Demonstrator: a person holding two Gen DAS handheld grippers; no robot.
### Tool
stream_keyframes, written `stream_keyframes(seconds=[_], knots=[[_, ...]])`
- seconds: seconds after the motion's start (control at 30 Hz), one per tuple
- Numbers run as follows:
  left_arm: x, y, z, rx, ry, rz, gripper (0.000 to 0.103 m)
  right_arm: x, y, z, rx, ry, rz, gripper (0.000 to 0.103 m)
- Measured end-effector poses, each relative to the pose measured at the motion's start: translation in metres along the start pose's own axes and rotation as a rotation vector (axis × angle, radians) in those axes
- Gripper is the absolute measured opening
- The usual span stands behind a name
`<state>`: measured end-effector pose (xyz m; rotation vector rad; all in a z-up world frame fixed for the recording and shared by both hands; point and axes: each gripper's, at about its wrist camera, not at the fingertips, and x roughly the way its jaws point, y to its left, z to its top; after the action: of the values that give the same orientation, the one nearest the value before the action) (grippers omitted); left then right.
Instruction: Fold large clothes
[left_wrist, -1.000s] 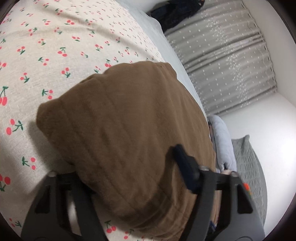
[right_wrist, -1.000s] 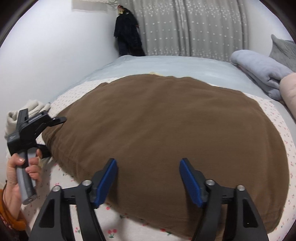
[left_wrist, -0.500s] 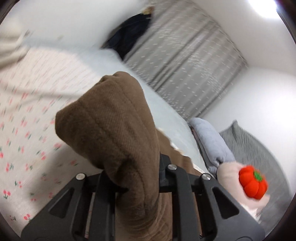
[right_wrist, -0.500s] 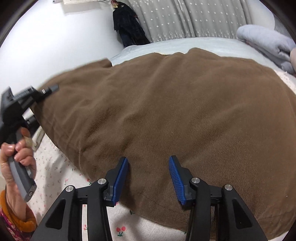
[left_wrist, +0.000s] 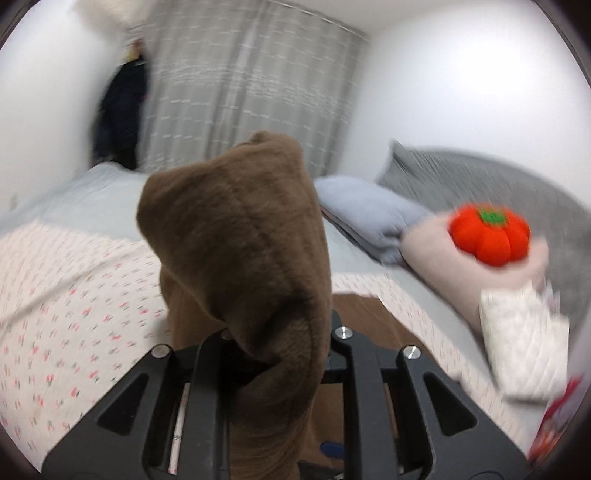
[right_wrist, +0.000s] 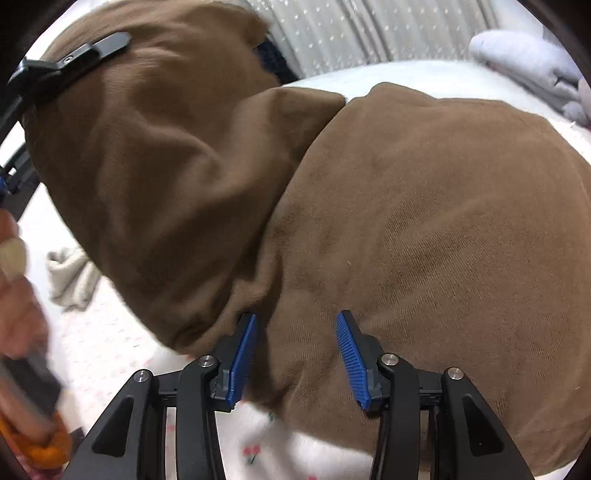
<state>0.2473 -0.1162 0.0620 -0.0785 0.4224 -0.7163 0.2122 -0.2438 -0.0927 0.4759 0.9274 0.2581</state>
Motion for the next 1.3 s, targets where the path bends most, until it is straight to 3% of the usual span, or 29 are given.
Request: stream_keyframes(seconds=[0.13,0.27,0.43,0.53,0.6,0.63,0.7,0.9,1.03,1.1,1.23,1.3], knots=[[0.016,-0.035,-0.014,0.154,0.079,-0.062,0.020,-0.069,-0.058,0.011,0.204,-0.154,0.116,0.045],[0.037,-0.068,-0.044,0.297,0.183,-0.116,0.021,-0.111,-0.120,0.003,0.401,-0.297,0.206,0.049],[0.061,-0.104,-0.097,0.461,0.329,-0.146,0.025,-0.117,-0.165,-0.010,0.562,-0.333,0.246,0.051],[0.061,-0.125,-0.129,0.617,0.320,-0.113,0.032,-0.115,-0.165,-0.007,0.582,-0.345,0.263,0.051],[0.055,-0.130,-0.134,0.664,0.308,-0.101,0.042,-0.116,-0.164,-0.007,0.578,-0.347,0.257,0.053],[0.051,-0.129,-0.131,0.655,0.313,-0.111,0.046,-0.116,-0.160,-0.004,0.572,-0.347,0.253,0.053],[0.039,-0.125,-0.121,0.616,0.332,-0.161,0.065,-0.118,-0.155,0.001,0.560,-0.344,0.244,0.054],[-0.014,-0.118,-0.101,0.569,0.316,-0.259,0.080,-0.129,-0.136,0.032,0.432,-0.322,0.212,0.062],[-0.040,-0.095,-0.083,0.493,0.306,-0.310,0.085,-0.115,-0.127,0.069,0.359,-0.219,0.162,0.073],[-0.049,-0.077,-0.073,0.432,0.307,-0.318,0.087,-0.102,-0.128,0.085,0.352,-0.171,0.122,0.088],[-0.052,-0.028,-0.051,0.258,0.295,-0.298,0.095,-0.067,-0.142,0.098,0.396,-0.041,0.120,0.088],[-0.042,0.001,-0.040,0.174,0.305,-0.248,0.097,-0.053,-0.145,0.104,0.408,0.002,0.114,0.088]])
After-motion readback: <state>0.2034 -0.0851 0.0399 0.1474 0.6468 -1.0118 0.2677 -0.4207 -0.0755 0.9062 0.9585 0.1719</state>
